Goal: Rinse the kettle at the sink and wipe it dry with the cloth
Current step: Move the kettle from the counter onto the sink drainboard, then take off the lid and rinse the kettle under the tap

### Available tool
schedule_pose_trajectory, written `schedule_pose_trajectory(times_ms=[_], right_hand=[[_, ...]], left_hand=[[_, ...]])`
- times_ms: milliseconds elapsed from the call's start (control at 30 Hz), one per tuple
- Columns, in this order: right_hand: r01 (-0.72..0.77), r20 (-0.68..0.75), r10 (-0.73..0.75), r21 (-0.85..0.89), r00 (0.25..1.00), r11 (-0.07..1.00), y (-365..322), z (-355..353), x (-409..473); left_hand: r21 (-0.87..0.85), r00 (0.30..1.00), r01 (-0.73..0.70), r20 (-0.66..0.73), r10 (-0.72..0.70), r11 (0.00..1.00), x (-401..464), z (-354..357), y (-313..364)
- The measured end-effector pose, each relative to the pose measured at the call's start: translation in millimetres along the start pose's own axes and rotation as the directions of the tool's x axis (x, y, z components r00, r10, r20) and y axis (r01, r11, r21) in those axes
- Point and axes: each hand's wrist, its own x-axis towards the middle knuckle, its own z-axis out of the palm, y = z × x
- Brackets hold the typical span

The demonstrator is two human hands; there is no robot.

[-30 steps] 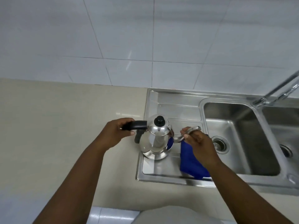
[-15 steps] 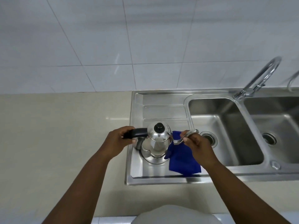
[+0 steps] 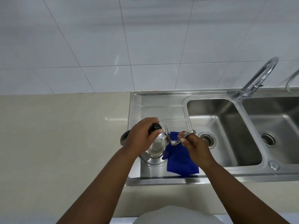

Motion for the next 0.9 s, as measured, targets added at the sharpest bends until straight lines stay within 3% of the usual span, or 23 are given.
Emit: schedule_pose_trajectory(times_ms=[333,433,700,800,900], right_hand=[[0.013,-0.027,-0.014,-0.003,1.0,1.0,2.2,4.7,-1.1],[0.024,-0.034,-0.025,-0.022,0.999,0.999,4.1,5.2,-0.8],[0.071,-0.014,-0.073,-0.117,0.997,0.991,4.5,2.1,3.5],[0.072,-0.015,-0.074,-0.113,0.997,0.991,6.2,2.3,4.0],[0.074,-0.016,-0.077,-0.125,0.997,0.989,8.8,2.0,4.7]], left_hand=[[0.024,0.991,-0.027,-0.132,0.03,0.999,-6.3,20.1,4.5],[-0.169,0.98,0.004,-0.195,-0.038,0.986,-6.5,20.2,3.8],[-0.306,0.981,-0.009,-0.187,-0.051,0.952,-13.2,-2.8,-2.5],[-0.262,0.956,-0.022,-0.287,-0.056,0.965,-29.6,-32.3,-25.0],[-0.089,0.92,0.036,-0.386,-0.068,0.995,-53.5,-61.0,-63.7]])
